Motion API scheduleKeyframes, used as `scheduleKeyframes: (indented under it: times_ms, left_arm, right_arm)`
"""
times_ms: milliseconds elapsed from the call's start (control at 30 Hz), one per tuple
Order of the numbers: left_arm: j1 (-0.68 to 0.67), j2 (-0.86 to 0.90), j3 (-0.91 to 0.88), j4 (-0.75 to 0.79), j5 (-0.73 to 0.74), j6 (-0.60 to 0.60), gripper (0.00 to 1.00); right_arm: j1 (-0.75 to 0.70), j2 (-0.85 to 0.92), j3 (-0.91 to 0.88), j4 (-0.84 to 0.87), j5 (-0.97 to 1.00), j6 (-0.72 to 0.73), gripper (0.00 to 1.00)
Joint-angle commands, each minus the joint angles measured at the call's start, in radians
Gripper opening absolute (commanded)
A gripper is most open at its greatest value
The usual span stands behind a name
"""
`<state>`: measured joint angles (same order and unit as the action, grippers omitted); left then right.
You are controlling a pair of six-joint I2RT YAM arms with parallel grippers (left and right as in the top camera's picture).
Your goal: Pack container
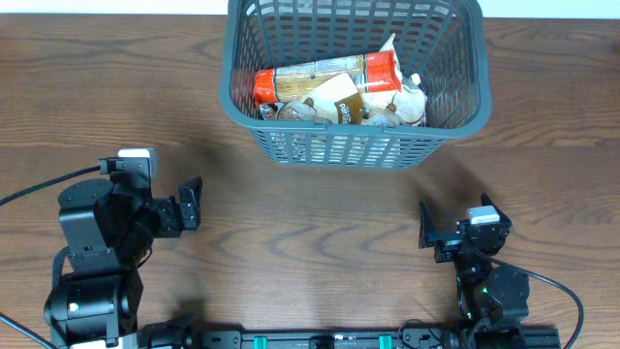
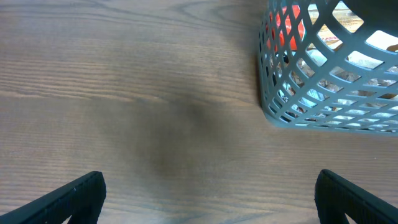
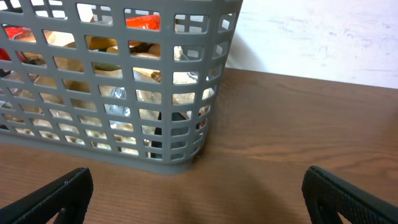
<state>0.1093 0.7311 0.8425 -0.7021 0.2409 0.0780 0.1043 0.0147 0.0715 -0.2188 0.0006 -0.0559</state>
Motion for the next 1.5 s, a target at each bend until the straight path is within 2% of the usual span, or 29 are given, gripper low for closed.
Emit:
scheduleKeyframes:
  times_ms: [0, 667, 833, 1033, 1233, 1467]
  left_arm:
    - [-0.003, -0.001, -0.004, 0.0, 0.013, -0.005, 0.99]
    - [-0.003, -0.005, -0.004, 0.0, 0.013, -0.005, 0.99]
    - [-0.005, -0.099, -0.03, -0.006, -0.024, 0.025, 0.99]
    - [-0.05, -0.304, -0.179, 0.01, -0.023, 0.024, 0.99]
    - [-0.057, -0.515, -0.412, 0.211, -0.023, 0.024, 0.99]
    - [-0.064, -0.651, -0.661, 0.567, -0.024, 0.025, 0.99]
  right_arm:
    - [0.008, -0.01, -0.006, 0.0, 0.01, -0.013, 0.99]
    - [0.008, -0.01, -0.006, 0.0, 0.01, -0.013, 0.99]
    - [0.008, -0.01, -0.006, 0.0, 0.01, -0.013, 0.99]
    - [0.008, -0.01, -0.006, 0.0, 0.01, -0.013, 0.99]
    - [0.008, -0.01, -0.006, 0.0, 0.01, -0.013, 0.99]
    - [0.008, -0.01, -0.006, 0.0, 0.01, -0.013, 0.99]
